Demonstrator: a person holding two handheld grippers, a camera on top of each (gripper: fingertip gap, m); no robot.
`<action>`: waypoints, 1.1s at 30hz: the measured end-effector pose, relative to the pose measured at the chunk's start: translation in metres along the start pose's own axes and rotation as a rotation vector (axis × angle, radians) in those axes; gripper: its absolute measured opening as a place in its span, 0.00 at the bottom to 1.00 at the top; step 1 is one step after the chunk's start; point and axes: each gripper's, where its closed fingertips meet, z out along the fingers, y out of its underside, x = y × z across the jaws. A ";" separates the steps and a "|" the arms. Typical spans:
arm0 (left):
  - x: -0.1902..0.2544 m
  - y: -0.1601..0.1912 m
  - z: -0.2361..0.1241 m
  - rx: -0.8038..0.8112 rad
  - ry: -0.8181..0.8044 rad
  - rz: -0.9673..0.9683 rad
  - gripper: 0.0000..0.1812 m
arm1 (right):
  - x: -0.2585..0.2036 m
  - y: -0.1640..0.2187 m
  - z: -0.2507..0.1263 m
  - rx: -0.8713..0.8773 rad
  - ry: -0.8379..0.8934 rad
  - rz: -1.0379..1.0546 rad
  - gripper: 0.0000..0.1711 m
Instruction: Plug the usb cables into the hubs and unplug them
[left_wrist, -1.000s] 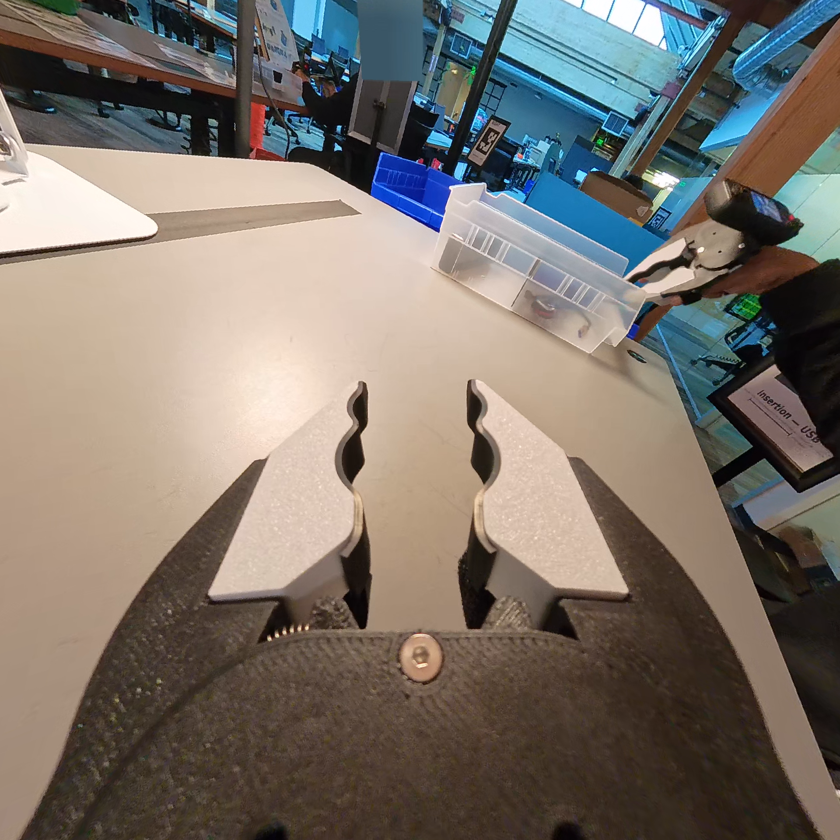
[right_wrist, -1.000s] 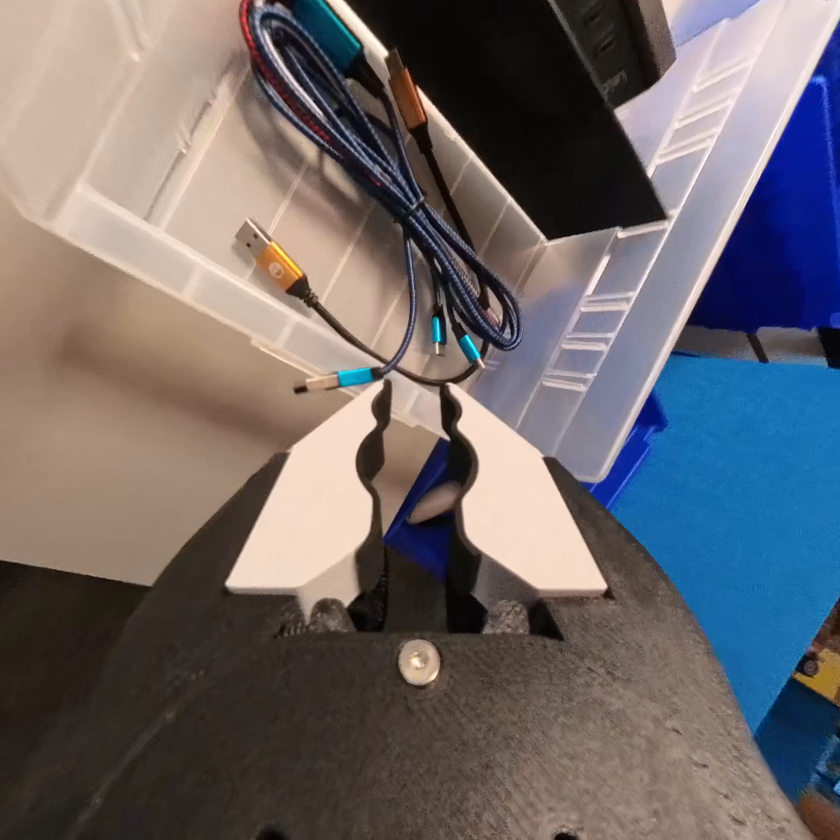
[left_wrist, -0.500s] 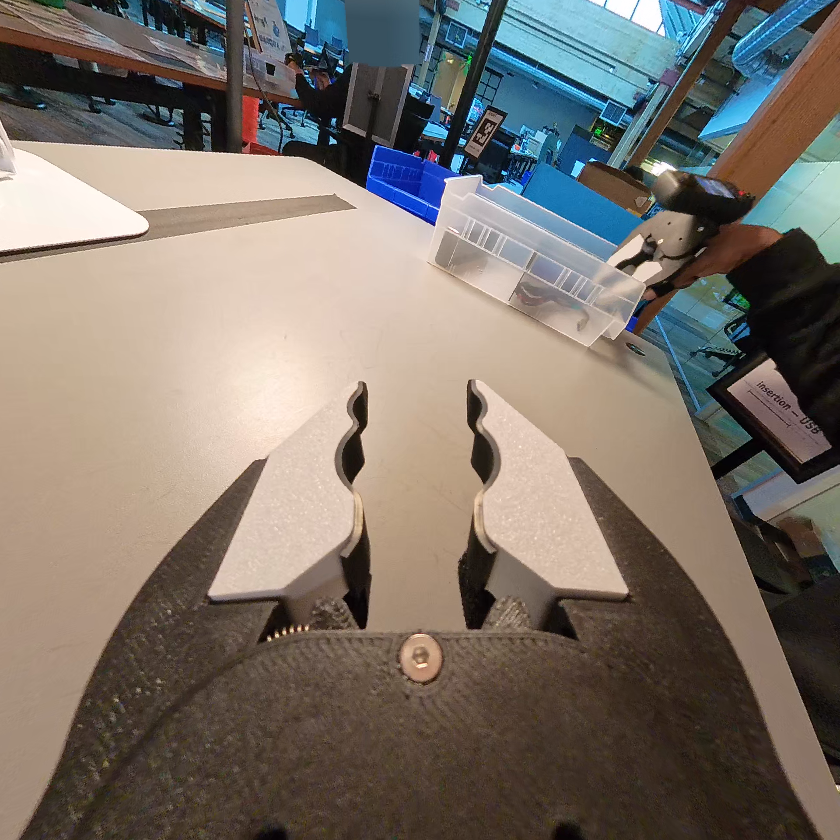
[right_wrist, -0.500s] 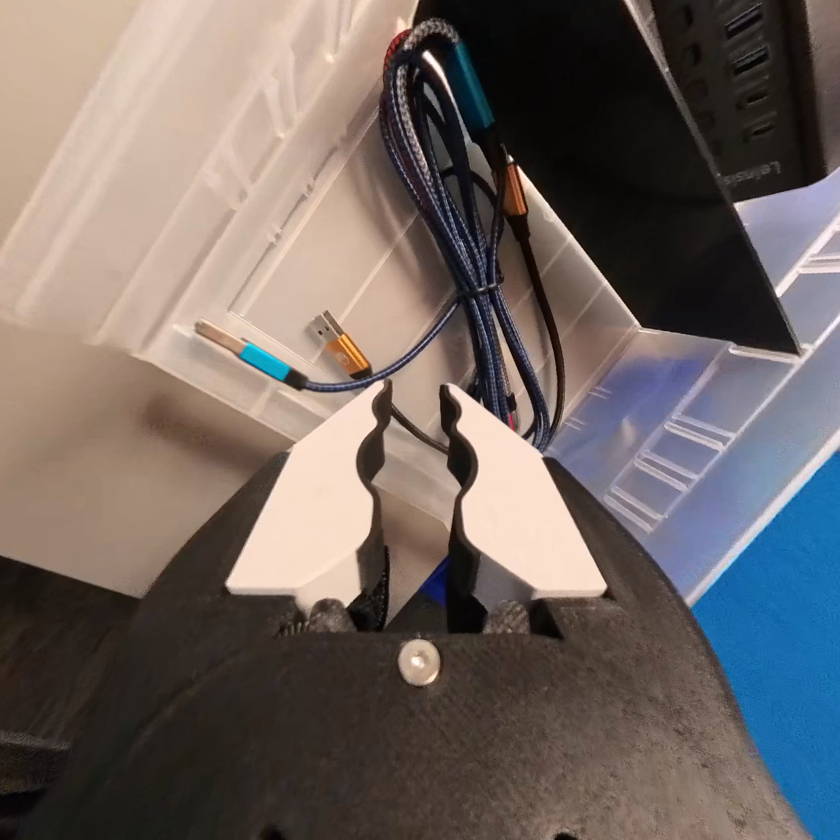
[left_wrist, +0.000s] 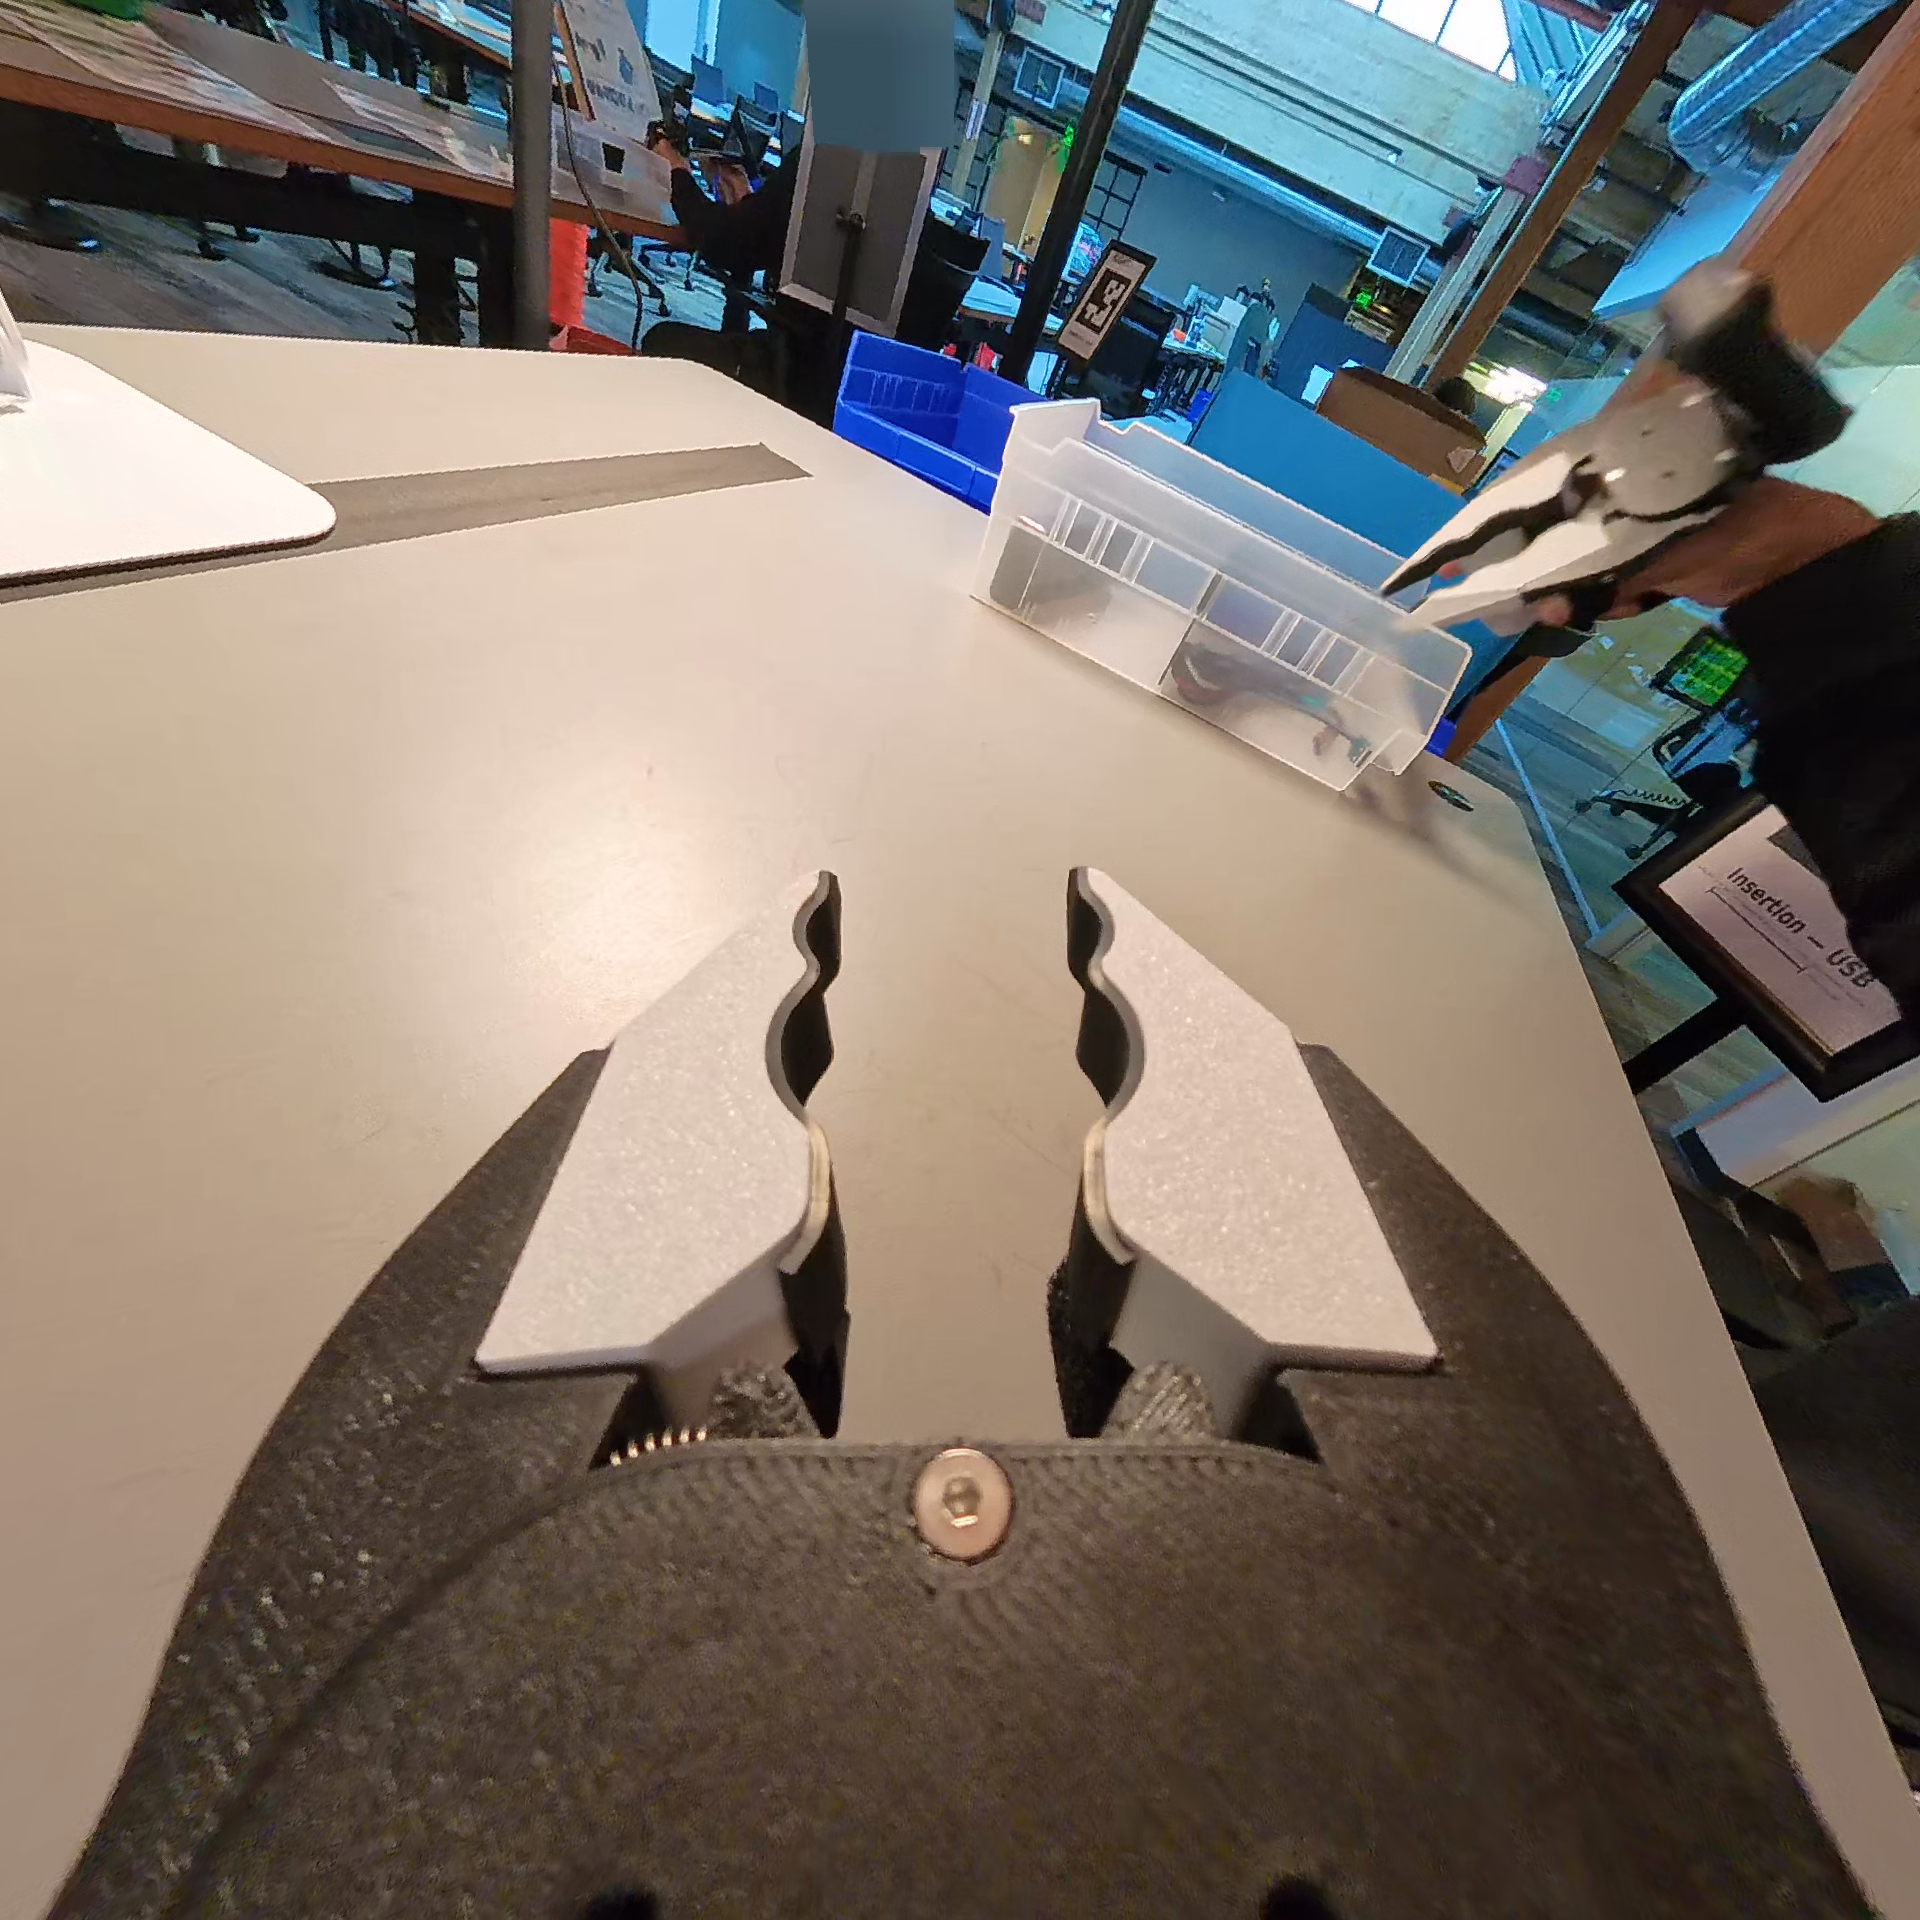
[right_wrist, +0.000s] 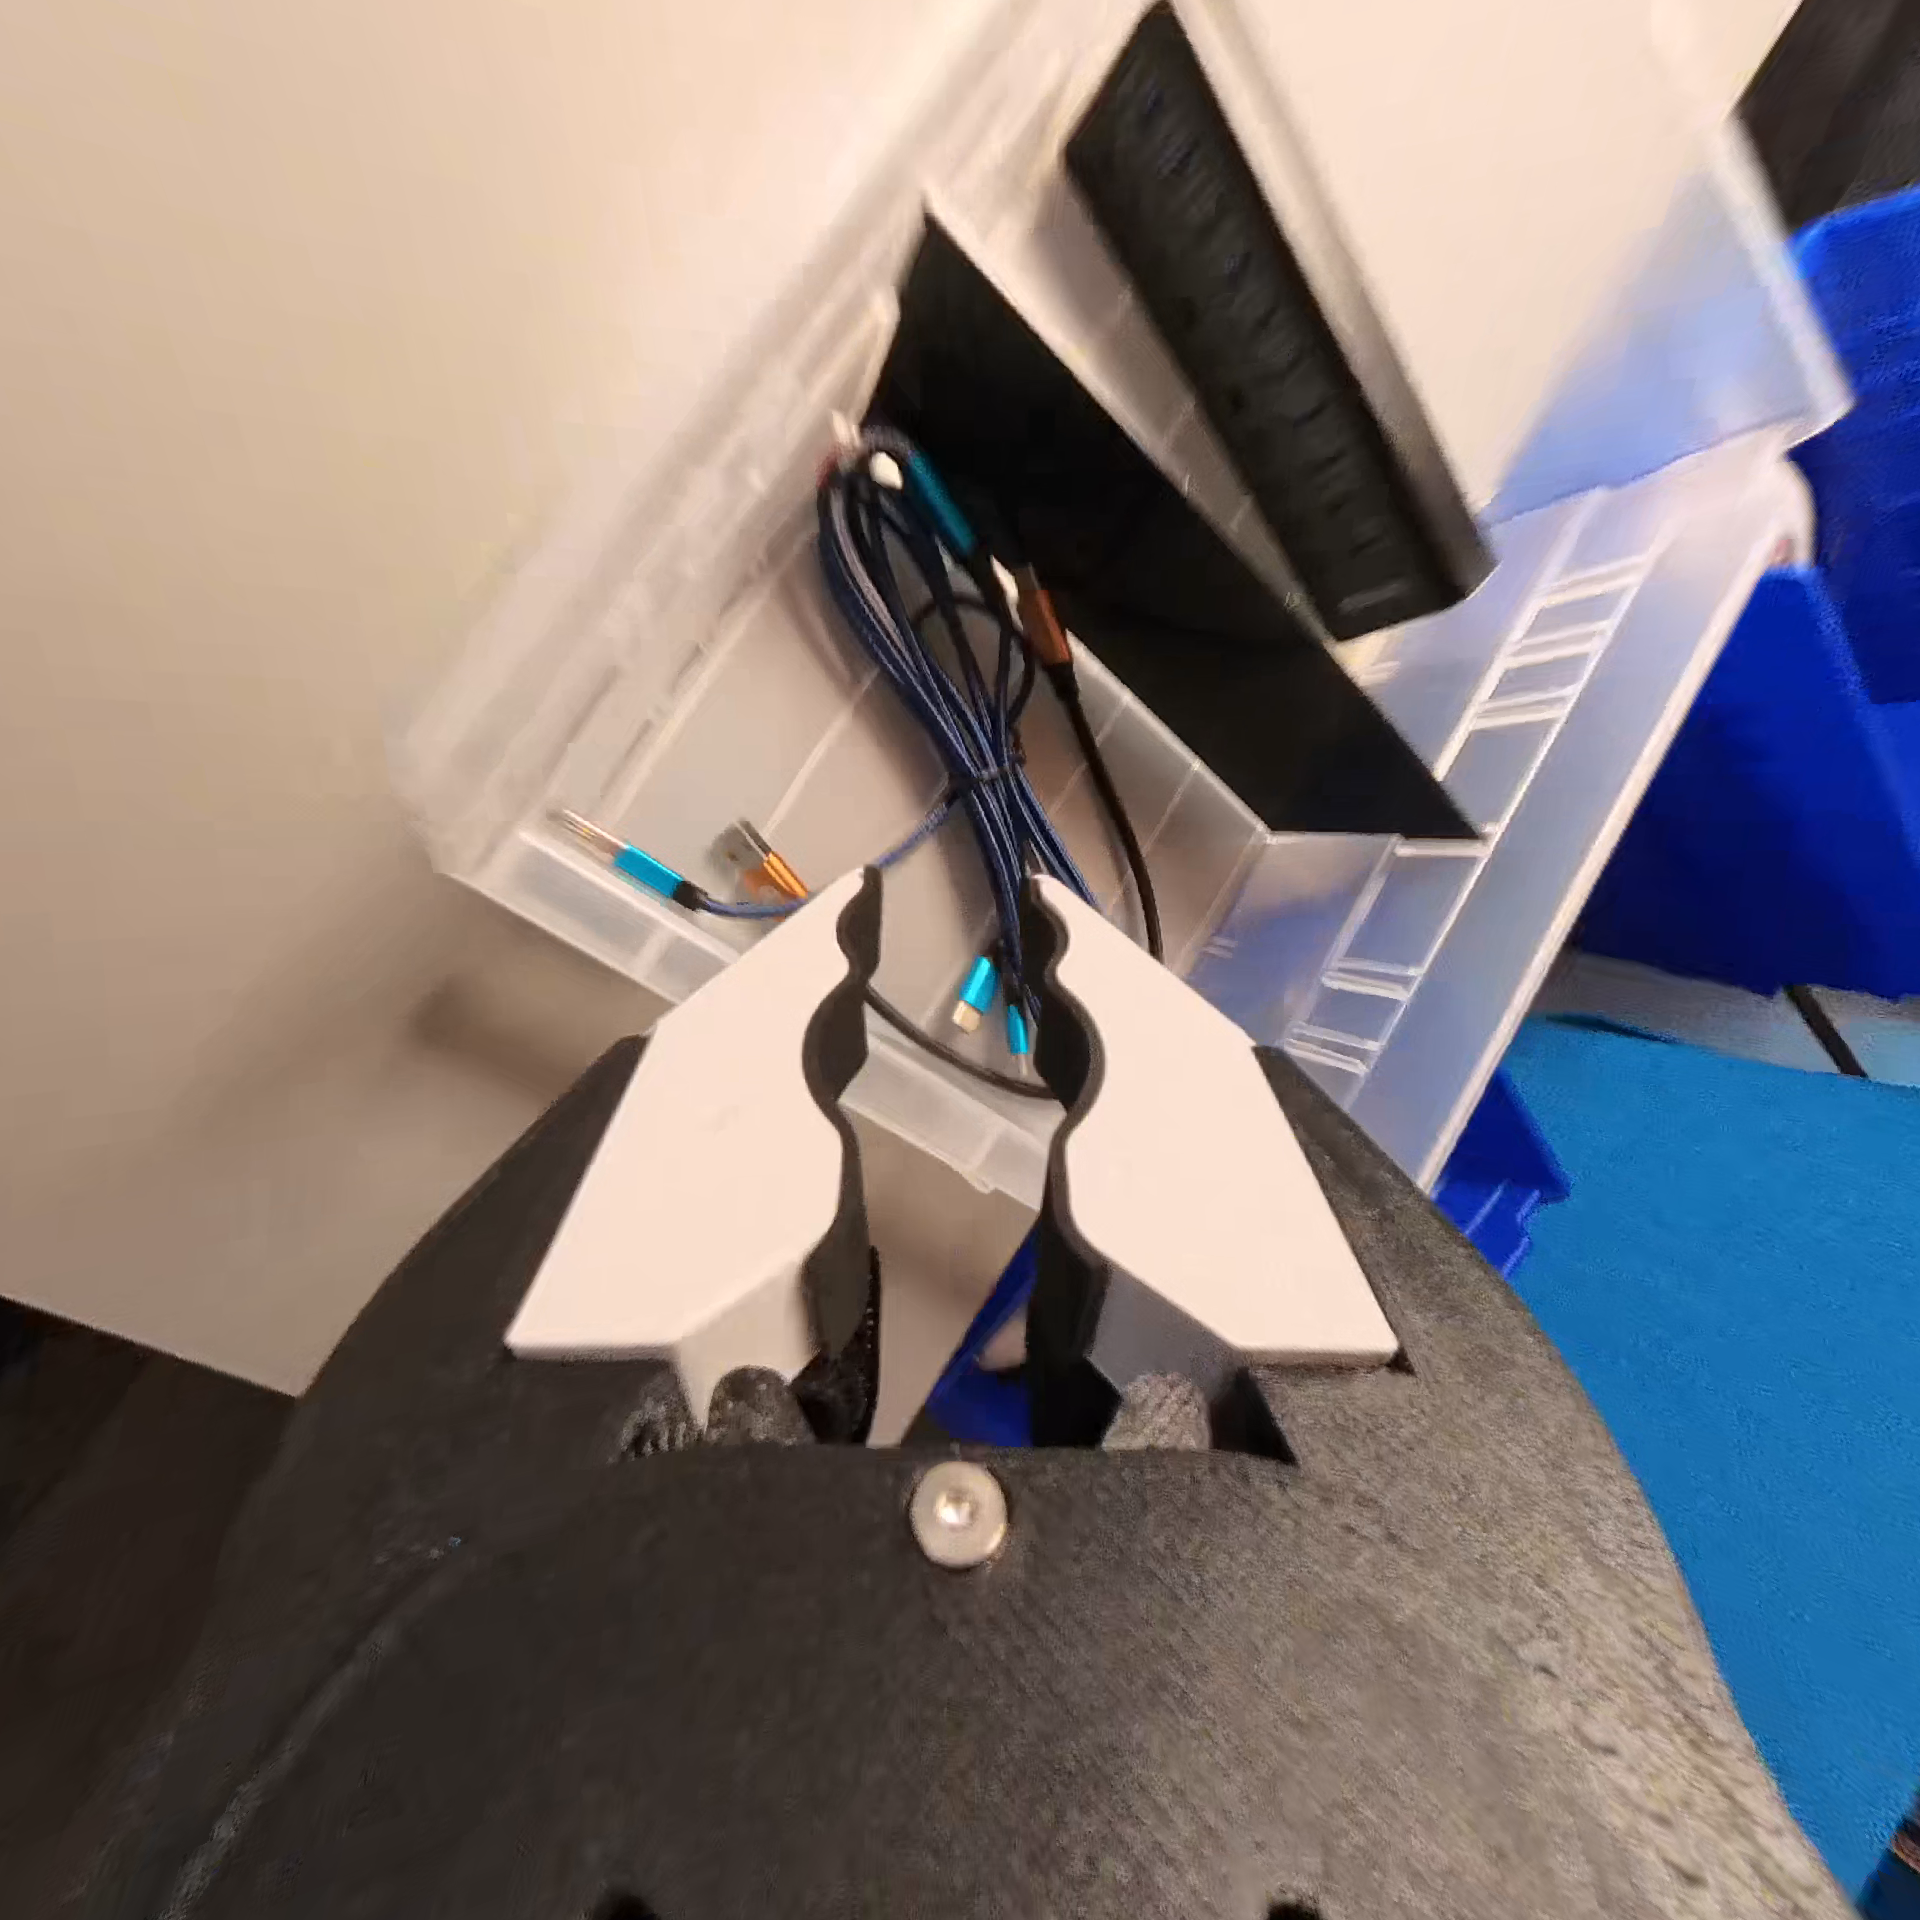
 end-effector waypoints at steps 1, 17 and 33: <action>0.000 0.000 0.000 -0.001 -0.001 0.003 0.25 | -0.006 -0.010 -0.010 0.061 0.004 0.012 0.16; 0.015 0.017 0.004 -0.089 -0.077 0.184 0.26 | -0.187 -0.142 0.018 0.426 -0.233 0.003 0.16; 0.025 0.010 -0.117 0.152 -0.347 0.077 0.28 | -0.226 -0.166 0.087 0.391 -0.300 0.014 0.16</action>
